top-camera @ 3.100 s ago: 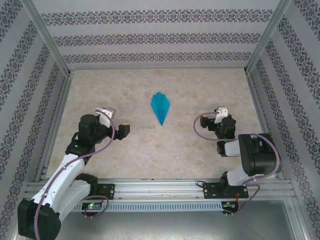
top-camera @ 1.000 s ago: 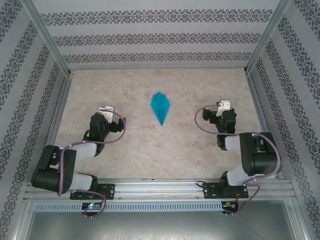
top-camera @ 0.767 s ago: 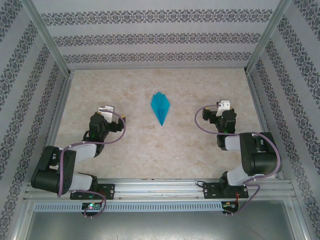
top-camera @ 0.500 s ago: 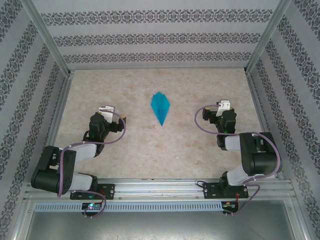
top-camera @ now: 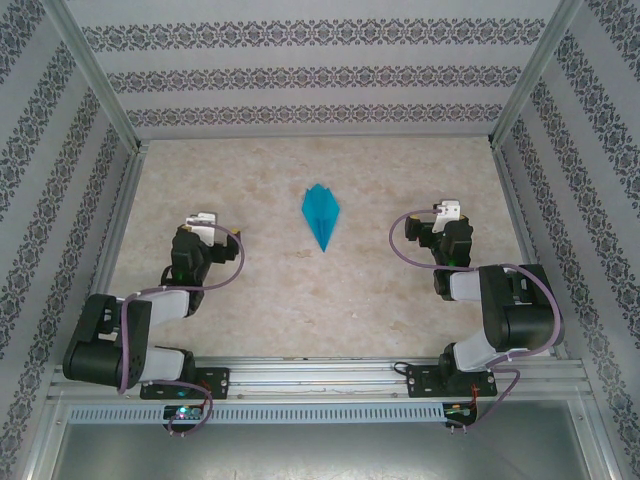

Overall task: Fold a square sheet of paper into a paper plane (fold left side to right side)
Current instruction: Reset both arms

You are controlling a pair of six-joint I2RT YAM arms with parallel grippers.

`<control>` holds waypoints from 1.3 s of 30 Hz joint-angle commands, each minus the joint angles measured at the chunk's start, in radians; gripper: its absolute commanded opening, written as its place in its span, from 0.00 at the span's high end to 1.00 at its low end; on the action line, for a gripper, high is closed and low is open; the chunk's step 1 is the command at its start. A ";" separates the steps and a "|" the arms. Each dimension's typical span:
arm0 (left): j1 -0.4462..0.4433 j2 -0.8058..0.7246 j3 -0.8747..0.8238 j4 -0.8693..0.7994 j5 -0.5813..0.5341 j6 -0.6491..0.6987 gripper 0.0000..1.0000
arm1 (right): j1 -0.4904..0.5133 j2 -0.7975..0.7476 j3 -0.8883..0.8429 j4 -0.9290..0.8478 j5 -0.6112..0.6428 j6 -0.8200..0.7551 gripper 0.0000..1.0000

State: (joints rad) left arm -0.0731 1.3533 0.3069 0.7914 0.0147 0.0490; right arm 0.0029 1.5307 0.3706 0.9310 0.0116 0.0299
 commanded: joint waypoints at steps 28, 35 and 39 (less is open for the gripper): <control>0.085 0.237 0.081 0.154 0.013 -0.055 0.00 | 0.009 -0.004 0.007 0.009 0.020 0.007 0.02; 0.085 0.237 0.082 0.154 0.013 -0.055 0.00 | 0.009 -0.003 0.010 0.005 0.021 0.008 0.02; 0.085 0.237 0.081 0.155 0.013 -0.055 0.00 | 0.009 -0.003 0.010 0.005 0.021 0.007 0.02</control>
State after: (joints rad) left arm 0.0032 1.5978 0.3878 0.9634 0.0296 0.0105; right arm 0.0029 1.5307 0.3706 0.9306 0.0185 0.0299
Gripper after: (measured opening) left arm 0.998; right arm 0.982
